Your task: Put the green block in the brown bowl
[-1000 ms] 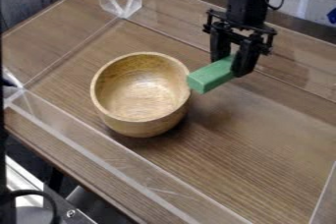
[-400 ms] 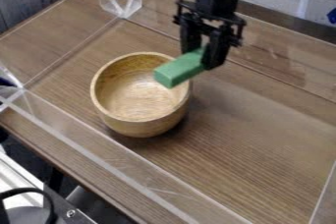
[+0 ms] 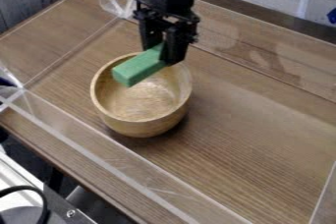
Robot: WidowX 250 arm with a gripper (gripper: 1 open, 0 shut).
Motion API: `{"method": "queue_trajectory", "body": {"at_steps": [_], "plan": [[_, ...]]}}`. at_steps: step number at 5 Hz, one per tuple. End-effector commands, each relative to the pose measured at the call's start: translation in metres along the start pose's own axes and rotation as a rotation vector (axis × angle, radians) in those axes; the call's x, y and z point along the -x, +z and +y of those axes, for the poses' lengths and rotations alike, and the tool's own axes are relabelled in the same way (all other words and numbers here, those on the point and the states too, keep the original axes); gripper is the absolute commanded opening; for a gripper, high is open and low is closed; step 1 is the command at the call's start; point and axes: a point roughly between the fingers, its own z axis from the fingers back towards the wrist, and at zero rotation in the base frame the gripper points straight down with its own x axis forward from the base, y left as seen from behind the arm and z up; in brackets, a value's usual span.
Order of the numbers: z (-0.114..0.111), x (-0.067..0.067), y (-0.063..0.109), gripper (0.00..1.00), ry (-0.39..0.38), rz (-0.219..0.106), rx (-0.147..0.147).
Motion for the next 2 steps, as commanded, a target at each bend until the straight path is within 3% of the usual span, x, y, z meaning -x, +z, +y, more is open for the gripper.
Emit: {"method": "queue_trajectory", "body": {"at_steps": [1,2], "plan": [[-0.001,0.0065,0.0082,0.0,0.042,0.016,0.004],[-0.0075,0.0104,-0.0008,0.0,0.061,0.082,0.028]]}}
